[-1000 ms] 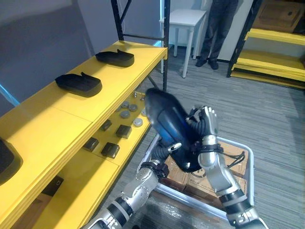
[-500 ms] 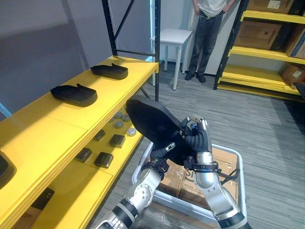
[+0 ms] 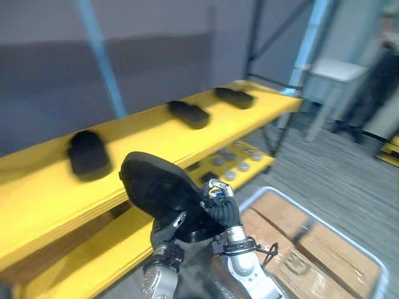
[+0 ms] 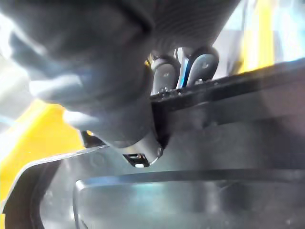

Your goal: Walk over and take plastic housings, then place them on the shelf

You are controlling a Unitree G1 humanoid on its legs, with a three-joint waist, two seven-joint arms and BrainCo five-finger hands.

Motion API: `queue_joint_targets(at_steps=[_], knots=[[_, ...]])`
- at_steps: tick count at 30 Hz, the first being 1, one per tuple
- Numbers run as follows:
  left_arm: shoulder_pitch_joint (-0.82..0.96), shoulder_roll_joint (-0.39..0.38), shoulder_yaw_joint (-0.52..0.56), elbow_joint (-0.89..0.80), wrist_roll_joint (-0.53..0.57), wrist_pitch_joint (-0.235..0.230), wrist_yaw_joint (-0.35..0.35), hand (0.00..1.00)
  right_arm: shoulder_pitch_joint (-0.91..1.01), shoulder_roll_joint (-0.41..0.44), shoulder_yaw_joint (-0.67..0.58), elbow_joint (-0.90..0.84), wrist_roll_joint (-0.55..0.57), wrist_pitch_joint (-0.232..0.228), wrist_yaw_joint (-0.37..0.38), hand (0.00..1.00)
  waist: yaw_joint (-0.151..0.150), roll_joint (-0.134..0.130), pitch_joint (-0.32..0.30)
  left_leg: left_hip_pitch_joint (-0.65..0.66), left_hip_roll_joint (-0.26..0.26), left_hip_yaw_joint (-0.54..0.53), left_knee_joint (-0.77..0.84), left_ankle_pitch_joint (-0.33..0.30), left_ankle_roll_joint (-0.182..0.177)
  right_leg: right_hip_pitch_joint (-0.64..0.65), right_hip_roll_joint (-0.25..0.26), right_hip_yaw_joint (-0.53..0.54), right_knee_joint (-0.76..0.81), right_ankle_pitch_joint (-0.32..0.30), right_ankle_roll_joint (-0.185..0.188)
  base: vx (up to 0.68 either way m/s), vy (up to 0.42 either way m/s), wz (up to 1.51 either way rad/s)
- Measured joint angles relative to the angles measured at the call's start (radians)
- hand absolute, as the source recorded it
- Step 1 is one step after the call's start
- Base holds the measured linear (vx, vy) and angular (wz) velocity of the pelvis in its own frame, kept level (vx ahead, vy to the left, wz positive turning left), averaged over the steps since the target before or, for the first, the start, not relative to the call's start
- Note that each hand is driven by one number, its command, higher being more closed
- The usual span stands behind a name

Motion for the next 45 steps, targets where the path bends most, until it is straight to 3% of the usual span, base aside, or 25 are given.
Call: queue_joint_targets(at_steps=[3, 7, 8, 10, 11, 12, 13, 17, 19, 21, 22, 24, 25, 29, 31, 32, 33, 36, 38, 39, 40, 41, 42, 44, 45], knots=[[0.060, -0.012, 0.039, -0.045, 0.123, 0.003, 0.000, 1.00, -0.032, 0.002, 0.006, 0.032, 0.017, 0.001, 0.030, 1.00, 0.012, 0.006, 0.002, -0.001, 0.059, 0.319, 0.095, -0.019, -0.011, 0.036, -0.052, -0.102, 0.054, -0.035, 0.050, 0.13, 0.162, 1.18], [0.144, -0.013, 0.092, -0.144, 0.261, 0.018, 0.002, 1.00, -0.024, 0.035, 0.029, 0.025, 0.042, 0.000, 0.072, 1.00, 0.035, 0.004, 0.001, 0.003, -0.001, 0.324, 0.127, -0.016, 0.030, 0.053, -0.135, -0.104, 0.101, -0.067, 0.089, 0.16, 0.188, 0.40], [0.145, -0.012, 0.108, -0.159, 0.301, 0.021, 0.001, 1.00, -0.036, 0.038, 0.027, 0.028, 0.050, 0.000, 0.082, 1.00, 0.045, 0.002, 0.000, 0.005, -0.037, 0.331, 0.128, -0.038, 0.041, 0.042, -0.197, -0.107, 0.169, -0.086, 0.106, 0.26, 0.297, 0.23], [0.145, -0.017, 0.118, -0.179, 0.365, 0.032, 0.002, 1.00, -0.049, 0.043, 0.022, 0.029, 0.068, 0.002, 0.096, 1.00, 0.042, 0.004, 0.000, 0.023, -0.085, 0.319, 0.121, -0.059, 0.063, 0.003, -0.310, -0.097, 0.369, -0.091, 0.075, 0.22, 0.296, 0.35], [0.144, -0.013, 0.119, -0.190, 0.398, 0.041, 0.002, 1.00, -0.049, 0.045, 0.016, 0.029, 0.080, 0.002, 0.099, 1.00, 0.026, 0.004, 0.004, 0.053, -0.110, 0.290, 0.110, -0.067, 0.082, -0.033, -0.376, -0.035, 0.530, -0.066, -0.014, 0.15, 0.297, 0.75], [0.137, 0.006, 0.118, -0.191, 0.422, 0.043, 0.004, 1.00, -0.050, 0.044, 0.009, 0.030, 0.085, 0.002, 0.106, 1.00, 0.001, 0.006, 0.012, 0.086, -0.118, 0.243, 0.099, -0.074, 0.094, -0.081, -0.375, 0.121, 0.640, -0.057, -0.042, 0.14, 0.249, 0.97], [0.130, 0.022, 0.116, -0.191, 0.437, 0.043, 0.005, 1.00, -0.050, 0.042, 0.003, 0.025, 0.090, 0.001, 0.114, 1.00, -0.015, 0.013, 0.016, 0.098, -0.114, 0.209, 0.096, -0.079, 0.099, -0.125, -0.321, 0.245, 0.662, -0.107, -0.001, 0.13, 0.135, 0.97], [0.099, 0.064, 0.089, -0.195, 0.473, 0.043, 0.005, 1.00, -0.011, 0.038, -0.025, -0.015, 0.112, -0.006, 0.125, 1.00, -0.044, 0.010, 0.023, 0.144, -0.133, 0.087, 0.071, -0.081, 0.086, -0.220, -0.102, 0.576, 0.471, -0.167, 0.020, 0.13, 0.003, 0.97], [0.071, 0.094, 0.044, -0.192, 0.484, 0.043, 0.004, 1.00, 0.059, 0.041, -0.061, -0.076, 0.112, -0.019, 0.125, 1.00, -0.066, 0.003, 0.021, 0.150, -0.166, 0.002, 0.071, -0.084, 0.081, -0.231, -0.065, 0.650, 0.366, -0.155, 0.010, 0.10, -0.091, 1.29], [0.074, 0.106, 0.029, -0.192, 0.485, 0.043, 0.001, 1.00, 0.103, 0.043, -0.064, -0.098, 0.112, -0.023, 0.125, 1.00, -0.064, -0.018, 0.021, 0.167, -0.198, -0.023, 0.070, -0.091, 0.071, -0.230, -0.083, 0.639, 0.296, -0.092, -0.022, 0.13, -0.144, 0.68], [0.077, 0.107, 0.023, -0.183, 0.484, 0.045, -0.002, 1.00, 0.111, 0.041, -0.067, -0.096, 0.112, -0.023, 0.125, 1.00, -0.063, -0.017, 0.020, 0.174, -0.200, -0.032, 0.070, -0.099, 0.063, -0.214, -0.082, 0.640, 0.269, -0.082, 0.011, 0.12, -0.141, 0.23], [0.086, 0.106, 0.017, -0.183, 0.482, 0.045, -0.004, 1.00, 0.128, 0.042, -0.066, -0.099, 0.112, -0.030, 0.125, 1.00, -0.054, -0.016, 0.020, 0.176, -0.173, -0.023, 0.071, -0.110, 0.047, -0.178, -0.049, 0.640, 0.189, -0.050, 0.020, 0.11, -0.110, -0.15], [0.087, 0.106, 0.016, -0.183, 0.481, 0.045, -0.007, 1.00, 0.134, 0.042, -0.067, -0.102, 0.112, -0.033, 0.126, 0.00, -0.052, -0.017, 0.020, 0.175, -0.164, -0.020, 0.074, -0.113, 0.042, -0.167, -0.038, 0.641, 0.162, -0.037, 0.016, 0.13, -0.133, -0.27], [0.071, 0.103, 0.005, -0.183, 0.457, 0.046, -0.029, 1.00, 0.156, 0.018, -0.081, -0.138, 0.106, -0.044, 0.135, 0.00, -0.081, -0.014, 0.024, 0.083, -0.125, -0.032, 0.199, -0.164, 0.008, -0.156, -0.009, 0.616, 0.084, 0.000, 0.008, 0.08, -0.087, 0.07], [0.066, 0.094, -0.006, -0.167, 0.435, 0.046, -0.033, 1.00, 0.164, -0.008, -0.085, -0.141, 0.106, -0.053, 0.142, 0.00, -0.085, -0.016, 0.029, 0.074, -0.117, -0.034, 0.247, -0.178, -0.005, -0.138, -0.008, 0.610, 0.085, 0.000, 0.008, 0.05, -0.025, 0.22], [0.061, 0.089, -0.012, -0.159, 0.424, 0.046, -0.038, 1.00, 0.169, -0.021, -0.090, -0.145, 0.106, -0.057, 0.148, 0.00, -0.086, -0.020, 0.039, 0.055, -0.105, -0.027, 0.323, -0.235, -0.022, -0.120, -0.025, 0.614, 0.084, 0.002, 0.006, 0.04, 0.034, 0.15], [0.055, 0.087, -0.024, -0.157, 0.423, 0.045, -0.041, 1.00, 0.180, -0.032, -0.099, -0.165, 0.108, -0.058, 0.155, 0.00, -0.085, -0.020, 0.040, 0.010, -0.037, 0.003, 0.469, -0.292, -0.005, -0.116, -0.032, 0.605, 0.085, 0.001, 0.005, 0.03, 0.029, 0.09], [0.049, 0.083, -0.038, -0.133, 0.406, 0.045, -0.053, 1.00, 0.193, -0.063, -0.104, -0.177, 0.130, -0.060, 0.166, 0.00, -0.102, -0.013, 0.036, -0.016, 0.131, -0.019, 0.552, -0.310, -0.045, -0.114, -0.069, 0.600, 0.086, 0.000, 0.007, 0.01, 0.152, 0.05], [0.044, 0.083, -0.045, -0.109, 0.407, 0.045, -0.070, 1.00, 0.224, -0.074, -0.115, -0.177, 0.139, -0.065, 0.171, 0.00, -0.117, 0.018, 0.016, 0.000, 0.214, -0.096, 0.463, -0.278, -0.100, -0.120, -0.089, 0.584, 0.085, -0.001, 0.048, 0.01, 0.344, 0.17], [0.043, 0.084, -0.051, -0.097, 0.407, 0.045, -0.077, 1.00, 0.233, -0.087, -0.116, -0.175, 0.152, -0.065, 0.174, 0.00, -0.117, 0.052, -0.004, 0.027, 0.235, -0.119, 0.374, -0.236, -0.165, -0.127, -0.098, 0.583, 0.083, 0.002, 0.085, 0.03, 0.408, 0.08], [0.042, 0.084, -0.056, -0.096, 0.407, 0.045, -0.079, 1.00, 0.236, -0.098, -0.120, -0.178, 0.152, -0.065, 0.177, 0.00, -0.122, 0.084, -0.015, 0.055, 0.234, -0.116, 0.314, -0.192, -0.171, -0.125, -0.106, 0.578, 0.081, 0.009, 0.116, 0.06, 0.672, 0.23], [0.026, 0.103, -0.060, -0.085, 0.406, 0.045, -0.078, 1.00, 0.239, -0.087, -0.128, -0.159, 0.152, -0.068, 0.179, 0.00, -0.128, 0.072, -0.019, 0.073, 0.201, -0.108, 0.270, -0.225, -0.239, -0.115, -0.140, 0.575, 0.074, 0.020, 0.145, 0.05, 0.490, 0.38], [-0.001, 0.149, -0.062, -0.064, 0.404, 0.045, -0.080, 1.00, 0.250, -0.053, -0.132, -0.148, 0.151, -0.053, 0.184, 0.00, -0.127, 0.015, -0.015, 0.082, 0.128, -0.104, 0.264, -0.199, -0.203, -0.103, -0.201, 0.573, 0.064, 0.046, 0.135, 0.03, 0.542, 0.46], [-0.025, 0.211, -0.055, -0.064, 0.405, 0.042, -0.086, 1.00, 0.259, -0.011, -0.135, -0.134, 0.148, -0.038, 0.194, 0.00, -0.115, -0.025, -0.029, 0.084, 0.052, -0.091, 0.275, -0.223, -0.161, -0.108, -0.275, 0.581, 0.065, 0.118, 0.136, 0.01, 0.404, 0.16], [-0.029, 0.218, -0.045, -0.066, 0.405, 0.038, -0.086, 1.00, 0.253, -0.002, -0.134, -0.131, 0.144, -0.032, 0.200, 0.00, -0.100, -0.023, -0.029, 0.086, 0.042, -0.064, 0.291, -0.236, -0.139, -0.129, -0.287, 0.594, 0.071, 0.166, 0.127, -0.02, 0.432, -0.66]])
